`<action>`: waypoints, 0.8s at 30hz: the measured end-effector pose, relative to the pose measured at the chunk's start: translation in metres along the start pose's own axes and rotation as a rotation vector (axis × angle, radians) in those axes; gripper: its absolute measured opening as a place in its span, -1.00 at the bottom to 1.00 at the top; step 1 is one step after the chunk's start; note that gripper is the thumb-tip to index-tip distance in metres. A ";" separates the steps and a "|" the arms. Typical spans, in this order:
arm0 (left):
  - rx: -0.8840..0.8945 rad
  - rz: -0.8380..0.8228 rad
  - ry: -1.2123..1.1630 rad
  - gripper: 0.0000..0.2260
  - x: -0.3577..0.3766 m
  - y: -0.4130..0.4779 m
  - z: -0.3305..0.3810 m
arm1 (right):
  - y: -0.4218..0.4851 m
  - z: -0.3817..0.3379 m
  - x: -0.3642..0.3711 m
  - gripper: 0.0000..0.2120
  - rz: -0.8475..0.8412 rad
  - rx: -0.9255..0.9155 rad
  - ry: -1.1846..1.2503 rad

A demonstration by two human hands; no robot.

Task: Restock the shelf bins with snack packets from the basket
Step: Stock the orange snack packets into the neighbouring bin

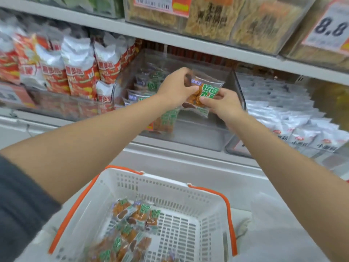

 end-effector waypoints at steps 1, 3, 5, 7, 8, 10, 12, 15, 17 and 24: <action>-0.014 0.007 0.028 -0.62 0.003 0.013 -0.004 | 0.011 0.005 0.001 -0.82 0.016 0.014 -0.009; -0.036 -0.016 0.024 -0.56 0.012 0.037 -0.012 | 0.034 0.013 0.004 -0.82 0.042 0.034 -0.024; -0.052 -0.055 0.000 -0.71 0.023 0.062 -0.020 | 0.056 0.023 0.001 -0.74 0.089 0.057 -0.030; -0.079 -0.072 0.065 -0.80 0.031 0.083 -0.028 | 0.075 0.031 0.002 -0.64 0.114 0.064 -0.079; -0.090 -0.072 0.119 -0.81 0.033 0.093 -0.034 | 0.084 0.036 0.003 -0.59 0.122 0.061 -0.118; -0.089 -0.072 0.188 -0.84 0.036 0.106 -0.041 | 0.101 0.049 0.006 -0.50 0.146 0.083 -0.173; -0.063 -0.103 0.249 -0.82 0.041 0.114 -0.049 | 0.112 0.062 0.012 -0.49 0.124 0.105 -0.227; -0.002 -0.135 0.384 -0.74 0.047 0.117 -0.058 | 0.122 0.082 0.025 -0.39 0.053 0.104 -0.279; 0.039 -0.113 0.437 -0.74 0.048 0.118 -0.062 | 0.127 0.096 0.031 -0.30 0.043 0.137 -0.277; 0.048 -0.100 0.424 -0.70 0.049 0.117 -0.068 | 0.136 0.100 0.051 -0.20 0.007 0.160 -0.268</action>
Point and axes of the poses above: each hand's wrist, its own y-axis towards the middle knuckle, its own x-axis out of the palm, z = x × y, the point moved 10 cm from there along y, towards the middle knuckle, and after that the axes turned 6 degrees about -x, right-handed, at the moved point
